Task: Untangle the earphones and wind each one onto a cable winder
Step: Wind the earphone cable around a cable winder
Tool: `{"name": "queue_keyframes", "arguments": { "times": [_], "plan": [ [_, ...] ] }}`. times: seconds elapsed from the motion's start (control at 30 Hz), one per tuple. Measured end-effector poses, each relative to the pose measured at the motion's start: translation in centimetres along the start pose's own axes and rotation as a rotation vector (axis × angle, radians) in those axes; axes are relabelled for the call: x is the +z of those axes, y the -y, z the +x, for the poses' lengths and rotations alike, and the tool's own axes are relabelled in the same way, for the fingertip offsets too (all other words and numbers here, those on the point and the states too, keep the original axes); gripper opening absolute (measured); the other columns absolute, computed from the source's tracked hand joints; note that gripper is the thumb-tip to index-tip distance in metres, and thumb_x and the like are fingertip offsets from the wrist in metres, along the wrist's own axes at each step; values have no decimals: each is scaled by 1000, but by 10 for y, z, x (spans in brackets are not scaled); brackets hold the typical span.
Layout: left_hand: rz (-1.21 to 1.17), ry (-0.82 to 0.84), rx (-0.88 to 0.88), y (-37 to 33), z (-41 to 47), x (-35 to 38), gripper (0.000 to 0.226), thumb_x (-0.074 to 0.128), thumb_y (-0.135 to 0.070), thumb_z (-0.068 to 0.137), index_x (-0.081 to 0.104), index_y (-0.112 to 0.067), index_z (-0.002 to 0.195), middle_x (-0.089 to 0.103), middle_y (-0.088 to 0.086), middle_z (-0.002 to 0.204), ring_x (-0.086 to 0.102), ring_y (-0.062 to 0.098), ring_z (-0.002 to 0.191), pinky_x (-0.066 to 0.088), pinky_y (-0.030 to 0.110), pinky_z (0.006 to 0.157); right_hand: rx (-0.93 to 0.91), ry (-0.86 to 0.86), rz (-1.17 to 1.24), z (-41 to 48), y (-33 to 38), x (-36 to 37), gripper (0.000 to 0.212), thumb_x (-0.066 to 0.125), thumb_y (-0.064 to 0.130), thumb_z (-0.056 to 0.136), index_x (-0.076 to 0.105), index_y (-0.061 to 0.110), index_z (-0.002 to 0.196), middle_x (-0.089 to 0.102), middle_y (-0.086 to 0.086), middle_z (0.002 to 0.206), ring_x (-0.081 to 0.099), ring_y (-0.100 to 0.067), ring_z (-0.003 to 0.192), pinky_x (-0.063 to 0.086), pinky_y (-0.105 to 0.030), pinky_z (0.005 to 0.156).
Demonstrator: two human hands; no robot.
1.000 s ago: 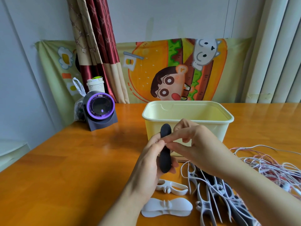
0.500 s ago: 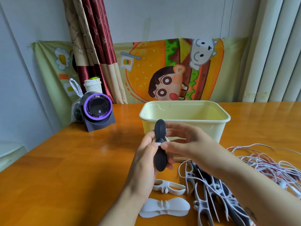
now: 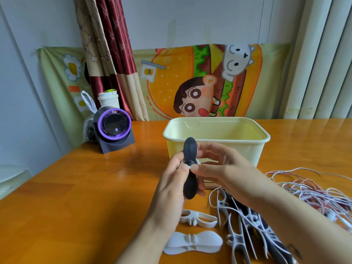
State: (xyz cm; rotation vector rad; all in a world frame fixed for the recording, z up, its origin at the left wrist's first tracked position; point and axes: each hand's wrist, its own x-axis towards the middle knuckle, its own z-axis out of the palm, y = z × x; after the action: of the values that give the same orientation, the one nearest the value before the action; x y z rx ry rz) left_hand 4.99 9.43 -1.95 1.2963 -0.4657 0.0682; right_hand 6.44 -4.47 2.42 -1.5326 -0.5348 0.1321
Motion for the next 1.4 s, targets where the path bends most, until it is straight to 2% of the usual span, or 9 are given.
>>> {"name": "queue_keyframes", "arguments": {
  "times": [0.47, 0.63, 0.77, 0.9, 0.97, 1.07, 1.13, 1.27, 1.4],
  "plan": [
    [-101, 7, -48, 1, -1, 2, 48, 48, -24, 84, 55, -11, 130, 68, 6, 90, 62, 13, 69, 50, 25, 60, -11, 23, 3, 3, -4, -6, 27, 68, 2, 81, 64, 9, 107, 62, -3, 95, 55, -26, 58, 51, -32, 58],
    [-207, 15, -51, 0, 0, 0, 41, 47, -24, 84, 62, -14, 121, 68, 5, 89, 60, 13, 67, 51, 26, 60, 58, 117, 134, 5, -4, -12, 30, 67, 16, 82, 65, 9, 112, 61, -10, 93, 55, -28, 65, 53, -30, 62],
    [-137, 35, -69, 5, 6, -2, 39, 38, -30, 86, 60, -26, 118, 71, 0, 86, 62, 16, 61, 53, 27, 59, 123, 45, 91, 6, -8, -12, 35, 63, 31, 79, 65, 7, 104, 69, -15, 87, 55, -37, 77, 55, -29, 64],
    [-57, 32, -31, 11, 9, -1, 39, 36, -32, 86, 54, -33, 121, 73, -5, 97, 64, 20, 57, 53, 28, 54, 70, -67, -101, 5, -10, -10, 30, 64, 32, 81, 68, 8, 97, 71, -11, 88, 63, -17, 77, 53, -28, 74],
    [-25, 18, -35, 7, 7, 0, 38, 38, -32, 86, 48, -37, 122, 72, -13, 102, 70, 22, 67, 55, 28, 57, 21, -163, -242, 6, -5, -10, 18, 65, 30, 84, 71, 15, 92, 71, -4, 84, 59, -8, 72, 48, -24, 69],
    [155, -104, 1, 8, 4, -4, 34, 41, -40, 88, 43, -50, 121, 59, -25, 121, 69, 24, 98, 56, 34, 83, -97, -340, -194, 10, 7, -18, 12, 67, 27, 81, 69, 16, 85, 61, 8, 62, 49, -8, 58, 40, -22, 58],
    [359, -182, 16, 11, 4, -9, 24, 44, -40, 95, 45, -54, 115, 51, -24, 127, 63, 18, 108, 51, 31, 93, -182, -454, -141, 17, 17, -26, 1, 66, 19, 86, 66, 17, 87, 61, 10, 59, 52, -8, 57, 44, -21, 59],
    [720, -141, -26, 17, 3, -12, 22, 52, -23, 98, 54, -45, 99, 61, -23, 107, 62, 2, 88, 50, 14, 74, -246, -654, -261, 40, 23, -41, 15, 66, 12, 86, 62, 16, 100, 69, 0, 89, 68, -15, 77, 56, -29, 74],
    [871, -48, -94, 25, 1, -12, 22, 53, -21, 97, 61, -41, 94, 63, -22, 100, 58, -4, 96, 53, 23, 83, -152, -649, -539, 45, 17, -49, 36, 68, 17, 85, 60, 17, 120, 67, 3, 110, 65, -13, 97, 55, -32, 84]
  ]
}}
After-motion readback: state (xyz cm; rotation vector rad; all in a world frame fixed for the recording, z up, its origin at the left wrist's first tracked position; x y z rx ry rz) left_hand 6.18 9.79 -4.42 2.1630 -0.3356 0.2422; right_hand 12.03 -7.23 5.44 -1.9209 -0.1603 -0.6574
